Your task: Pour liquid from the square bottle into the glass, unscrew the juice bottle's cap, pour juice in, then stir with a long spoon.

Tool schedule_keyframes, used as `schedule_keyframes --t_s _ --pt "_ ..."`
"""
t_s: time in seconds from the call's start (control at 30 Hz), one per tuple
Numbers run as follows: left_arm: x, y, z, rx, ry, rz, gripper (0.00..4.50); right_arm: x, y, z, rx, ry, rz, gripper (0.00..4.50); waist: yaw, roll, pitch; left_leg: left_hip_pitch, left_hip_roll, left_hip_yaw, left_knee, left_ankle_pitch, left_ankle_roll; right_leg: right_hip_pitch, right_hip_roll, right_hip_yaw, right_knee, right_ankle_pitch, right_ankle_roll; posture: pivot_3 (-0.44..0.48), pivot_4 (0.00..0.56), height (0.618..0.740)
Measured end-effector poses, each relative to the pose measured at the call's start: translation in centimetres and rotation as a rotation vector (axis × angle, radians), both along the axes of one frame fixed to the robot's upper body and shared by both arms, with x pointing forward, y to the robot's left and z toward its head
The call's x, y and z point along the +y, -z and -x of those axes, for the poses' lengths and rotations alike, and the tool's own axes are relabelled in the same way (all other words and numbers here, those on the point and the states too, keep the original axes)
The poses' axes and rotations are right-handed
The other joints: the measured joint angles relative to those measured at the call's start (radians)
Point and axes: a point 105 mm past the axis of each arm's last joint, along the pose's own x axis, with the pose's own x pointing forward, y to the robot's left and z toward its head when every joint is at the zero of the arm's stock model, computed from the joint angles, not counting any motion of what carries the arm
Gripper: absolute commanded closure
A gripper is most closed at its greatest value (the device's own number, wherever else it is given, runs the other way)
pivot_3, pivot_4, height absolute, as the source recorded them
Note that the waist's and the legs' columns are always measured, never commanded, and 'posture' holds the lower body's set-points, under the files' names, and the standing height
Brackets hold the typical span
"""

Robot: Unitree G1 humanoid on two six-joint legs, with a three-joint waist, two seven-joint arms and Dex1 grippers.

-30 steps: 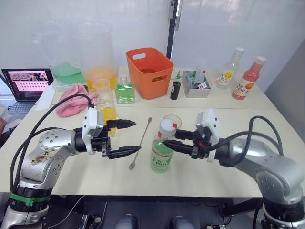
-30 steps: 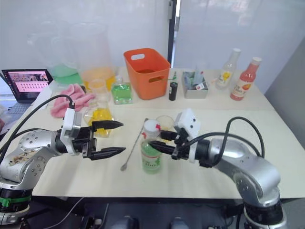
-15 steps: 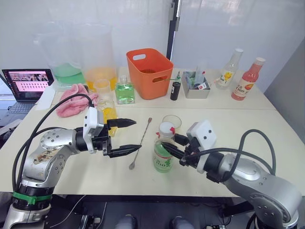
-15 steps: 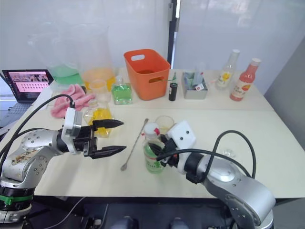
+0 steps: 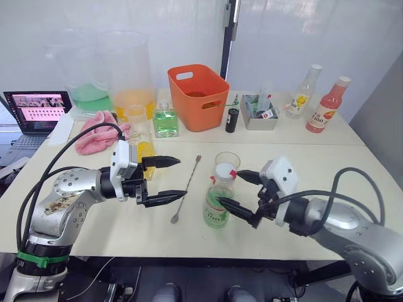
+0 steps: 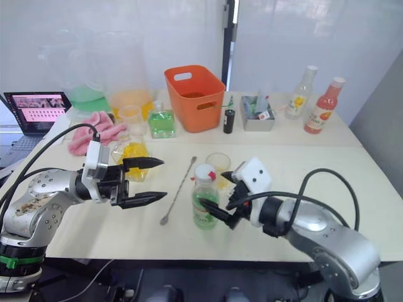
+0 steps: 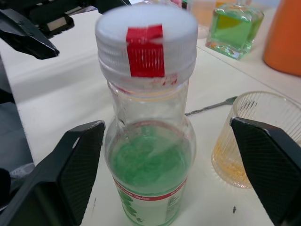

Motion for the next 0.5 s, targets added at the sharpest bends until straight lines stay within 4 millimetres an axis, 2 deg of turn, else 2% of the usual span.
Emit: schedule_keyframes --t_s 0.17,0.27,0.37,0.5 --pt "0.0 0.1 0.0 0.006 0.000 -0.006 0.00 -1.4 -0.9 -0.2 0.029 -0.275 0.033 0.02 -0.001 0.000 0.000 0.001 0.000 0.001 0.000 0.000 0.000 0.001 0.000 0.000 -0.001 0.000 0.000 0.000 0.150 0.739" --pt "0.0 0.3 0.1 0.021 0.004 -0.013 0.00 -2.1 -0.6 -1.3 0.057 -0.423 0.075 0.02 -0.004 0.000 0.000 0.001 0.001 0.001 0.000 0.000 0.000 0.001 0.001 0.000 -0.001 0.000 0.000 0.000 0.150 0.739" --pt "-0.2 0.3 0.3 0.026 0.017 -0.020 0.00 -1.5 -0.2 -3.6 0.047 -0.507 0.084 0.02 -0.013 -0.001 0.000 0.001 0.001 0.002 0.000 0.000 0.000 0.000 0.002 0.001 0.000 0.000 0.000 0.000 0.150 0.739" --pt "-0.3 0.2 0.9 0.034 0.031 -0.028 0.00 -0.5 -0.1 -4.9 0.044 -0.605 0.095 0.02 -0.008 0.000 0.001 -0.001 0.000 0.001 -0.001 0.000 0.000 -0.004 0.000 0.001 0.002 0.000 0.000 0.000 0.150 0.739"
